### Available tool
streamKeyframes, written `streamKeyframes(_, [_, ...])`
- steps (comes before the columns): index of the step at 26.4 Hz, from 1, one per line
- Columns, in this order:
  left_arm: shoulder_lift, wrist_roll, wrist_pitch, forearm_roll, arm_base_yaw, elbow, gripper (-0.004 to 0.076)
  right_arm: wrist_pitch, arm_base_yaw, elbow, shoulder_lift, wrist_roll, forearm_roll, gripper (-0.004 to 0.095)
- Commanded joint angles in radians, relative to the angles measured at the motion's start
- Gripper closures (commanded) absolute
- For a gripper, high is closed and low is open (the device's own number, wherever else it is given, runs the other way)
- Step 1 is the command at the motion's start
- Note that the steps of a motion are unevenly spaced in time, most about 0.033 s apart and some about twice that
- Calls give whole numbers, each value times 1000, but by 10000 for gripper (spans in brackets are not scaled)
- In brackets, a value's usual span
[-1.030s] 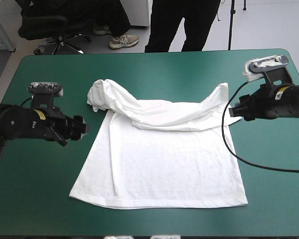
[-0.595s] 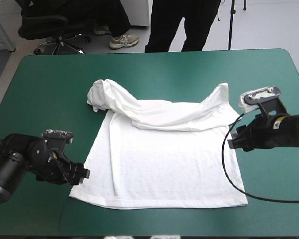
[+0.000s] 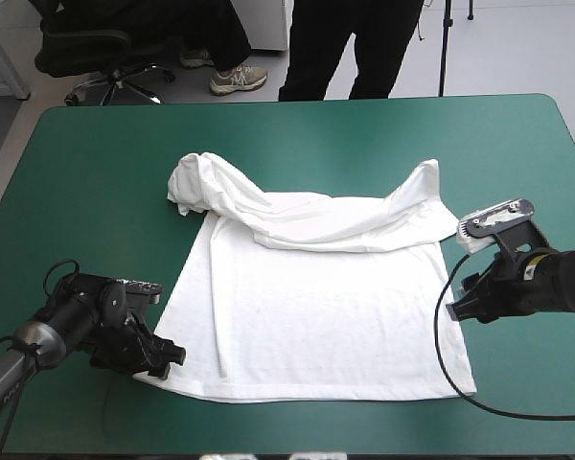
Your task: Fold the cloth
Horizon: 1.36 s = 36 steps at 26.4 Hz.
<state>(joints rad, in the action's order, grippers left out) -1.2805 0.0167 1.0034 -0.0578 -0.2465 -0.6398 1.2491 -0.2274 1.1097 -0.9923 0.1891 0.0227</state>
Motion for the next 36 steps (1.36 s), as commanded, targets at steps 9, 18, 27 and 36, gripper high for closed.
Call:
streamKeyframes(9, [-18, -70, -15, -118, -3, -13, 623, -25, -84, -335, 11, 3, 40, 354])
streamKeyframes(18, [-18, -70, -23, -119, -3, -13, 741, -128, -84, -401, 10, -64, 0, 354])
streamKeyframes(27, [-18, -68, -30, -119, -3, -15, 741, -203, -84, -486, -82, -91, -23, 354])
streamKeyframes(36, [-18, -49, -30, -119, -3, -15, 741, -270, -84, -567, -151, -84, 14, 423])
